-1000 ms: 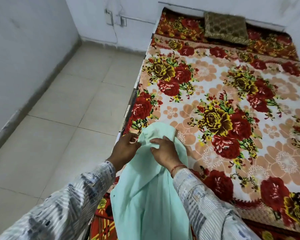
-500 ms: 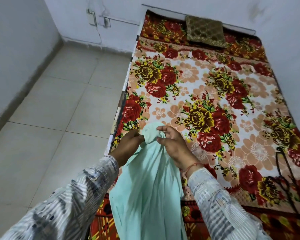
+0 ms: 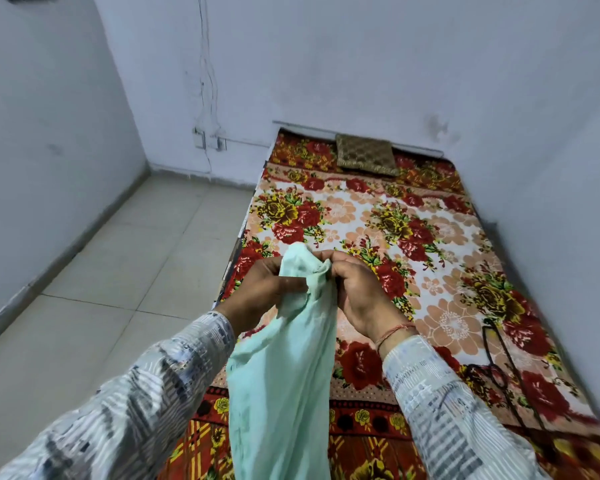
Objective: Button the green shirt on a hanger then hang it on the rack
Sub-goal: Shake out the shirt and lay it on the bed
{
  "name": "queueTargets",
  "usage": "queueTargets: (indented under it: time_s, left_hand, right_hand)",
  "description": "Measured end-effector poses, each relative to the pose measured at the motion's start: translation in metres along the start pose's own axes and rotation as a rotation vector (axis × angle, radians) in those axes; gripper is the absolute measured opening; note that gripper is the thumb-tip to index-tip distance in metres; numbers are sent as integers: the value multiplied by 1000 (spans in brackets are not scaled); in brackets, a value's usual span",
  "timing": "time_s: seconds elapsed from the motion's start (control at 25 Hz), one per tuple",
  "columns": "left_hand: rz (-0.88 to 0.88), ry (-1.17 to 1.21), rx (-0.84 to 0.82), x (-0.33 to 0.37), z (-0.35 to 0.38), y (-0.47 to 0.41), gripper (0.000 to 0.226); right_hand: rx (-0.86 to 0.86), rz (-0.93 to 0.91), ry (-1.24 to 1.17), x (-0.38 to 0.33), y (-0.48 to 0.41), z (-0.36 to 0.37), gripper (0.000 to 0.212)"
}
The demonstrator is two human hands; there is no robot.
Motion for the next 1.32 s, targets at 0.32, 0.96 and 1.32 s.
queueTargets:
  time_s: [0.32, 0.96, 1.32]
  left_hand:
    - [306, 21, 183, 154, 81, 138, 23]
    - [310, -615, 285, 270, 126, 244, 11]
    - [361, -162, 76, 340, 80, 291, 33]
  right_hand:
    - [-74, -249, 442, -150, 173, 21, 22]
    - [-269, -425, 25, -348, 363, 3, 28]
    - [406, -525, 549, -351, 368, -49, 36]
Point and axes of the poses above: each hand's wrist, its own y-axis away from the middle knuckle, its own z-axis out of the palm, x = y × z, the point moved 1 cm from there along -y, towards the middle knuckle, and after that the axes turned 7 degrees about -y, right-handed, at the moved point
